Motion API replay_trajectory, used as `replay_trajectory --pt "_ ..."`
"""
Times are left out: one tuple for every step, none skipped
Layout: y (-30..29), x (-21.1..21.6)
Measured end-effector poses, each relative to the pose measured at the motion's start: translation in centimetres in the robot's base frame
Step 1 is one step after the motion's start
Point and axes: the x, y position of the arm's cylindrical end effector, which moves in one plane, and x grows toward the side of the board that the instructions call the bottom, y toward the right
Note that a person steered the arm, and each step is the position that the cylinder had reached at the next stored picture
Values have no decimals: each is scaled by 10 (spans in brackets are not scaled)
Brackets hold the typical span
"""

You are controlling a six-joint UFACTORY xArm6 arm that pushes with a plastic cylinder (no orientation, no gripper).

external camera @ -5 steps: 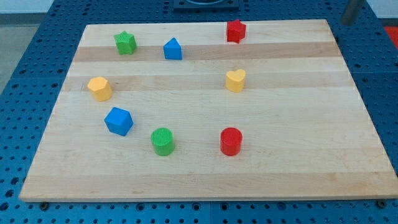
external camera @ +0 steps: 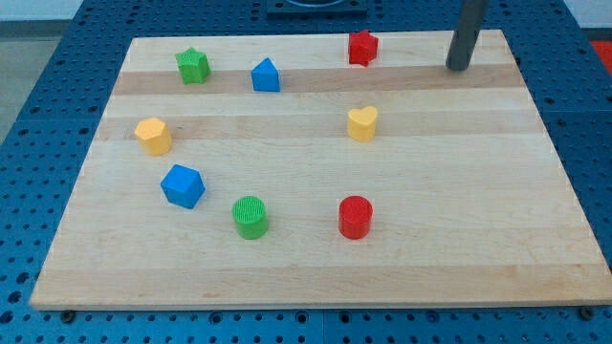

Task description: Point your arm at the bottom right of the red star

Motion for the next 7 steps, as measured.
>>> replay_trajectory --pt "0 12" --pt "16 -55" --pt "16 -28" --pt "12 39" --pt "38 6" --pt "38 -23" --pt "57 -21"
